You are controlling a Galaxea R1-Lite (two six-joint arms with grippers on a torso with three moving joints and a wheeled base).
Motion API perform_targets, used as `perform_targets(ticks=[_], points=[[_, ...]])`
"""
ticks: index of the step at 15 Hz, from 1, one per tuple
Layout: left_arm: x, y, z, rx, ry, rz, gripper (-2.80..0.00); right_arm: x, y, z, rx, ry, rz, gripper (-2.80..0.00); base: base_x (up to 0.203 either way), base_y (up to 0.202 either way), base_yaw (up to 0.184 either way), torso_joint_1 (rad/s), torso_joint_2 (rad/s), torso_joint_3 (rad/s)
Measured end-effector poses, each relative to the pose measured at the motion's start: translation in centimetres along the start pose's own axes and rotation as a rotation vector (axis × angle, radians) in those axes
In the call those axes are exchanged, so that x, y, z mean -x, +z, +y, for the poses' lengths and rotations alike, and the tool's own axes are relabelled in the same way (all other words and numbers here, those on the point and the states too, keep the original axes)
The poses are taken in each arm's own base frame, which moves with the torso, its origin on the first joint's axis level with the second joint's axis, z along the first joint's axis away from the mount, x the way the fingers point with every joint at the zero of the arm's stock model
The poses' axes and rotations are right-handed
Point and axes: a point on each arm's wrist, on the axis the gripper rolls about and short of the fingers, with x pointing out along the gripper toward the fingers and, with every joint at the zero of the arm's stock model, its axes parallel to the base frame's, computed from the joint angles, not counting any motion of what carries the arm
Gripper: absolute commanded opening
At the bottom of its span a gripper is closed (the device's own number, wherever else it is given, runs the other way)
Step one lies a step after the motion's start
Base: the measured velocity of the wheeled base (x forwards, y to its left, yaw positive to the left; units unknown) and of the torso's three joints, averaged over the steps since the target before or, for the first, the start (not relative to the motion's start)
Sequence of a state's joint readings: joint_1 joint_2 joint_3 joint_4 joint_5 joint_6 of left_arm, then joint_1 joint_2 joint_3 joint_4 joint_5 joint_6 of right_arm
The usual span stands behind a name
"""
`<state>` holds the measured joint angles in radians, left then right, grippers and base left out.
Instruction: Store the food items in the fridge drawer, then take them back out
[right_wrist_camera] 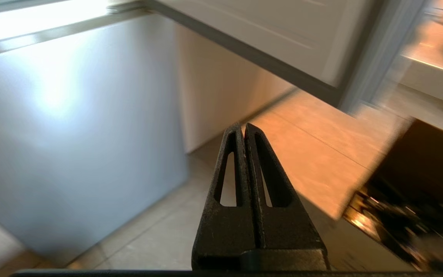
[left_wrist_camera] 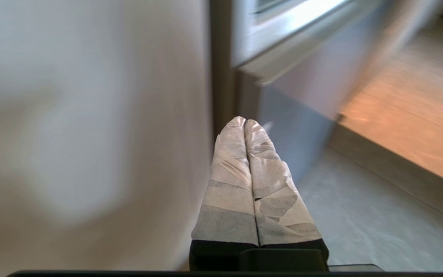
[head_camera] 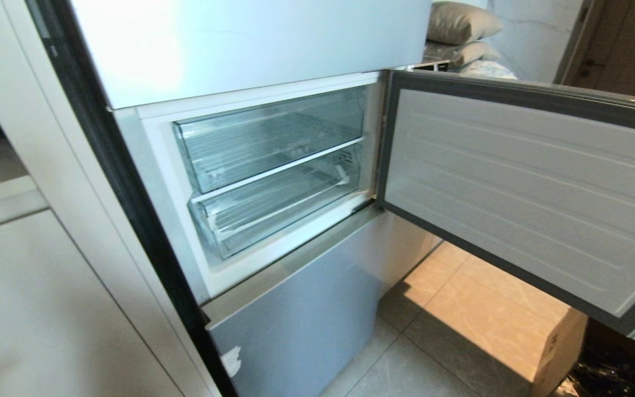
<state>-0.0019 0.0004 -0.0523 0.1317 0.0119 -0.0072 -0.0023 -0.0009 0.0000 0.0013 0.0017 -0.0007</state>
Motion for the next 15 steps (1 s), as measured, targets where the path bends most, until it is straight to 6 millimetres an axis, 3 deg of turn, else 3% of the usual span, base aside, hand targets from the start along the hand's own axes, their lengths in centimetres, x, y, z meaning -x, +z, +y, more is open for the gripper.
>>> perform_targets(ticks=[15], points=[[0.0, 0.01, 0.0, 0.0, -0.002, -0.001, -2.8, 0.0, 0.0, 0.0, -0.002, 0.0, 0.0, -2.8, 0.002, -0.008, 0.175, 0.002, 0.0, 0.001]])
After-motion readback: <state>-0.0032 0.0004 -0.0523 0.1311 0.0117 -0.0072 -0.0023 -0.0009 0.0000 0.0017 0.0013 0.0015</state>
